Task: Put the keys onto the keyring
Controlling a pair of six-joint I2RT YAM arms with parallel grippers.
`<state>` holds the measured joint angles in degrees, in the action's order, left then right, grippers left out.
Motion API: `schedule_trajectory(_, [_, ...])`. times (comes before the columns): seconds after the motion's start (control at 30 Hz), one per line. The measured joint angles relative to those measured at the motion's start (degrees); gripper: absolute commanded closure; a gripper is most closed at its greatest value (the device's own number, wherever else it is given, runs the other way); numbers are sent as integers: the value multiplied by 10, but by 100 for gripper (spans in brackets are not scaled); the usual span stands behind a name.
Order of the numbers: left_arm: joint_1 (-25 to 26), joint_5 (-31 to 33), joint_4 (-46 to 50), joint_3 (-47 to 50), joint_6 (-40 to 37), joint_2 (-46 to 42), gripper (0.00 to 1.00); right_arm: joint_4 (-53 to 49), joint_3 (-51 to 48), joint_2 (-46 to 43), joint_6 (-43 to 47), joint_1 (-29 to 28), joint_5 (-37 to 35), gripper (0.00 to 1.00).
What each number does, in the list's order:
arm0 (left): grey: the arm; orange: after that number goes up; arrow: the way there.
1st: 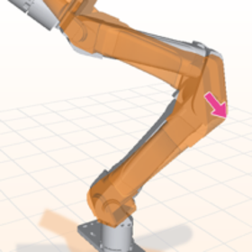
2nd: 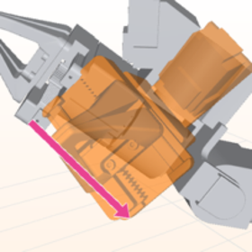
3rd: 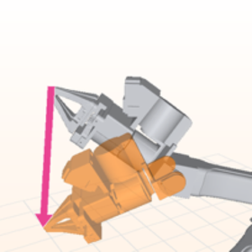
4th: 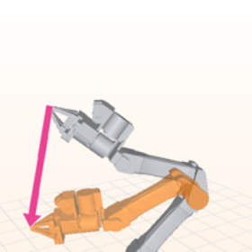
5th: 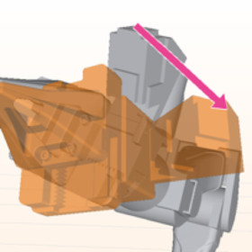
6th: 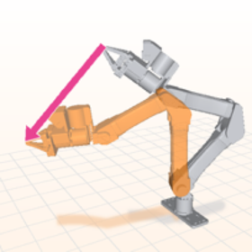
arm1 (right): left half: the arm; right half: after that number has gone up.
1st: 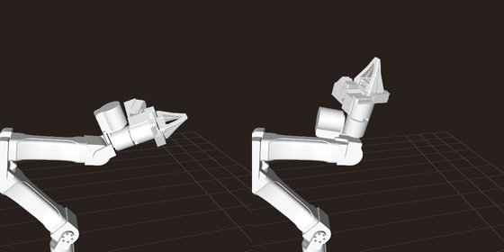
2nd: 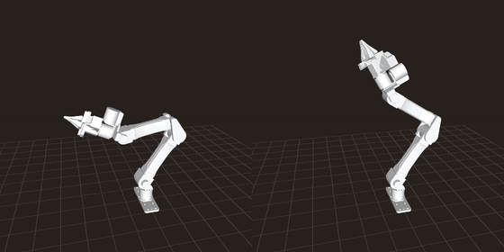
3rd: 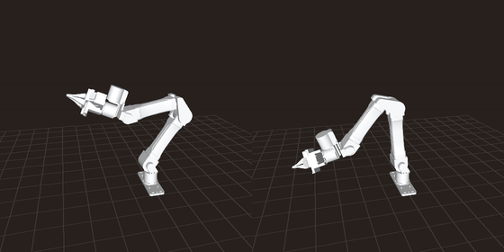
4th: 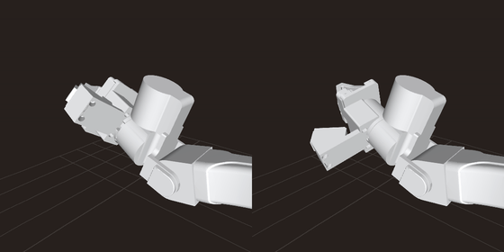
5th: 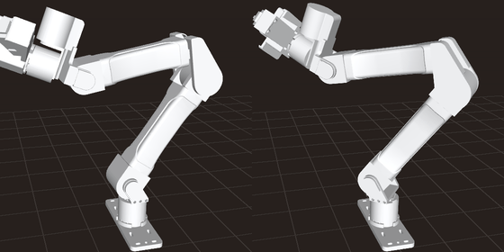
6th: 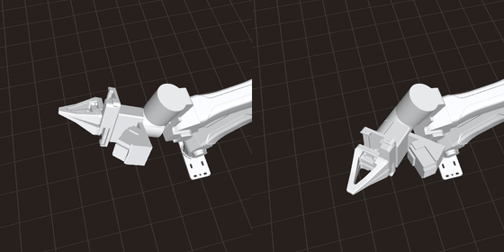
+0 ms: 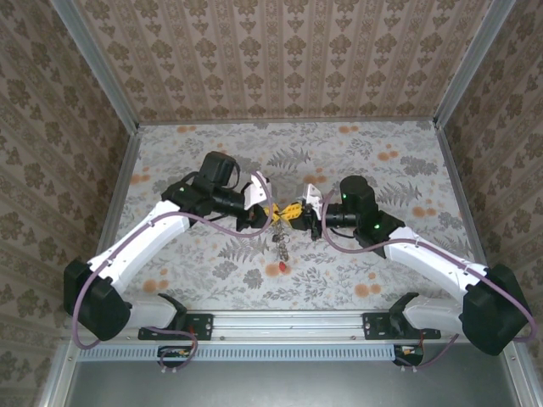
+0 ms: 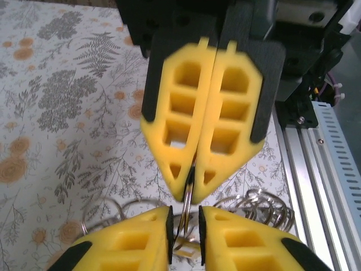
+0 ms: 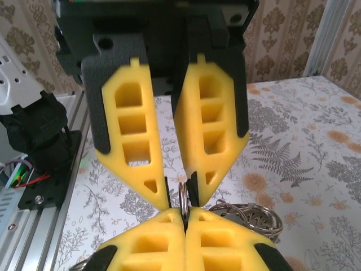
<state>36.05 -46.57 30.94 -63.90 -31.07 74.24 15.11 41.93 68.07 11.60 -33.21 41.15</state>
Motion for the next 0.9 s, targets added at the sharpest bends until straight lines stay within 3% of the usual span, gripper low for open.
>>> schedule_trajectory(0.9, [-12,-56,-109,58,43,-49,77,31,-1,-10,-11,10,32,100])
